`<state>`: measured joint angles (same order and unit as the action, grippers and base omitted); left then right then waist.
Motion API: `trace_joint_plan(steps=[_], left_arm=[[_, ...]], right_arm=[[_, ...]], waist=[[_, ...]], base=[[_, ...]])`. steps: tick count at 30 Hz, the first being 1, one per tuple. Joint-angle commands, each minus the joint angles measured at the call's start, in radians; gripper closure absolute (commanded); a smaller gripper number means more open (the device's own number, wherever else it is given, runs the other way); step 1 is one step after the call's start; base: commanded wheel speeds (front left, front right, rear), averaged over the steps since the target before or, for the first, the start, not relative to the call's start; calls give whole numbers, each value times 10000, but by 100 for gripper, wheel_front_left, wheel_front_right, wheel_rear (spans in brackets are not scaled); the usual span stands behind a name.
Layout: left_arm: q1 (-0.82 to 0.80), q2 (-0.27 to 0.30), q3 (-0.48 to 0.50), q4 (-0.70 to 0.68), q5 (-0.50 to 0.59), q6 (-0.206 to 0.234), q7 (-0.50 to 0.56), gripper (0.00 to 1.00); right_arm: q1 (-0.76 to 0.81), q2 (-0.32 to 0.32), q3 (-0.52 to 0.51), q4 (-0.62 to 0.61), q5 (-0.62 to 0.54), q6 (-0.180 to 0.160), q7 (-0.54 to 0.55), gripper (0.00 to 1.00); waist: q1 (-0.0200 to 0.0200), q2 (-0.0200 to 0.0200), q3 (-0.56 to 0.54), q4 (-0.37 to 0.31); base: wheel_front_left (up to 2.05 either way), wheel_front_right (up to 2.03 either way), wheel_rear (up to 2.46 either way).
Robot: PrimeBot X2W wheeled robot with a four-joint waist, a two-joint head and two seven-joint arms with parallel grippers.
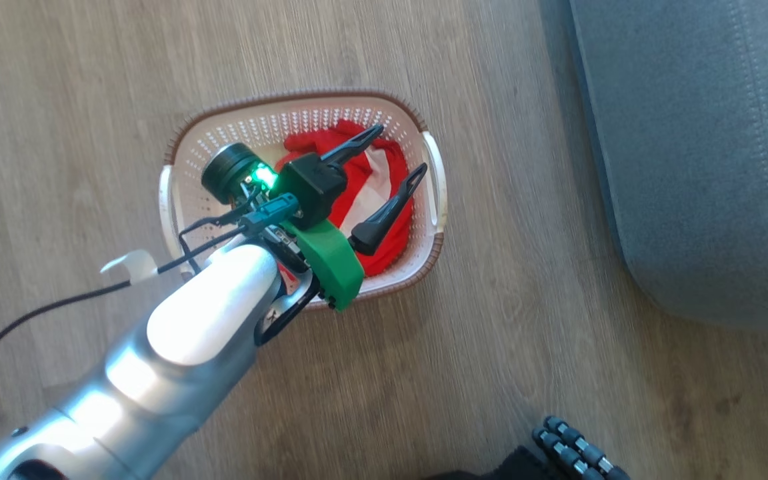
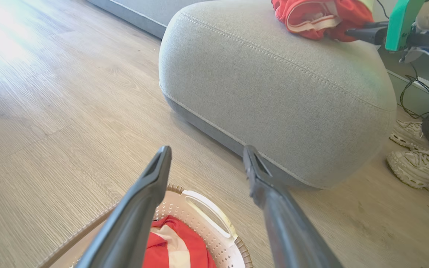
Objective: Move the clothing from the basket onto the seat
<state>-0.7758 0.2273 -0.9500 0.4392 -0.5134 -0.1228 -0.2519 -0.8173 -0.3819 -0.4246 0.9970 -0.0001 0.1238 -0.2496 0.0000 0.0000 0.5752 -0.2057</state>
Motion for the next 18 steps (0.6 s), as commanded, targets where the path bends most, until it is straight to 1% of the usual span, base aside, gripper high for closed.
trace_joint_plan(steps=[1, 6, 14, 18], left_arm=[[52, -54, 440, -195, -106, 44, -88, 0], [397, -228, 999, -184, -80, 86, -95, 0], [1172, -358, 2134, -139, 252, 193, -97, 0], [1644, -438, 2829, -87, 446, 248, -98, 0]], right_arm=[[510, -151, 498, -576, 314, 69, -120, 0], [1365, 329, 2131, -1772, 969, 69, -121, 0], [2167, 975, 3639, -3767, 1638, 69, -121, 0], [2435, 1148, 4226, -4630, 2003, 69, -121, 0]], waist=[[0, 0, -280, 122], [0, 0, -819, 365], [0, 0, -1743, 898], [0, 0, -2290, 1253]], base=[[0, 0, 0], [0, 0, 0], [0, 0, 0], [0, 0, 0]])
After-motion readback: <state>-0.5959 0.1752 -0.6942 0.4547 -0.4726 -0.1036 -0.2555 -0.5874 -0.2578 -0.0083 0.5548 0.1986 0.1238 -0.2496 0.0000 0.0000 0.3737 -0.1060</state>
